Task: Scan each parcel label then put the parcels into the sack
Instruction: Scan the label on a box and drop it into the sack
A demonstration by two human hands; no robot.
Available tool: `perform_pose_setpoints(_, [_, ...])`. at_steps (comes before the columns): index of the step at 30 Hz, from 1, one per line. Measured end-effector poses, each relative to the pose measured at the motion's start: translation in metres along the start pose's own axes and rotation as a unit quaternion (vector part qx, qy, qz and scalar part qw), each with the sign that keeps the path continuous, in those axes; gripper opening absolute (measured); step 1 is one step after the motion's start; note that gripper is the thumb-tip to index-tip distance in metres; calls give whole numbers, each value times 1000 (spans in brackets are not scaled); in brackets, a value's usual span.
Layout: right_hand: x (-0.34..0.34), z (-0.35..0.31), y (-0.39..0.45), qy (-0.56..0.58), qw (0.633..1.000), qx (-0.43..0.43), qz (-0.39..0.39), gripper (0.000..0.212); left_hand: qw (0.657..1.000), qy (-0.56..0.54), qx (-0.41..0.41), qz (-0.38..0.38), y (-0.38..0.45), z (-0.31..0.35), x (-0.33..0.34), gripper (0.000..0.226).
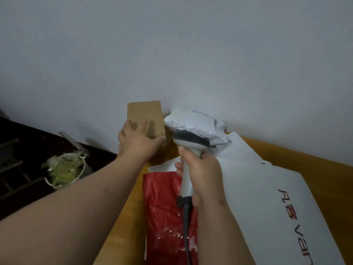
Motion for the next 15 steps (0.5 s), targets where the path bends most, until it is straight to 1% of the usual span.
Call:
perform_pose_setpoints(5, [-4, 12, 15, -7, 1000, 20, -5, 13, 998, 46, -22, -25, 23, 12, 20, 96])
perform_pose_setpoints(10, [-7, 22, 22, 4, 999, 50, -5, 14, 998, 44, -50, 5, 31, 14, 30, 99])
perform_pose_setpoints(13, [-9, 23, 23, 12, 998, 60, -7, 16, 997, 9, -73, 18, 32, 8, 25, 97])
perform_pose_setpoints(15, [-11, 21, 22, 9, 998, 57, -10, 18, 990, -66, -122, 33, 32, -5, 18, 97])
Point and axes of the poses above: each hand's wrist, its own y-axis towards the middle knuckle, its own x-axis out of the palm, z = x × y, the point moved 2 cm from there along y, towards the middle knuckle, and after that the axes turned 11 degrees about y, right-handed, at the moved point
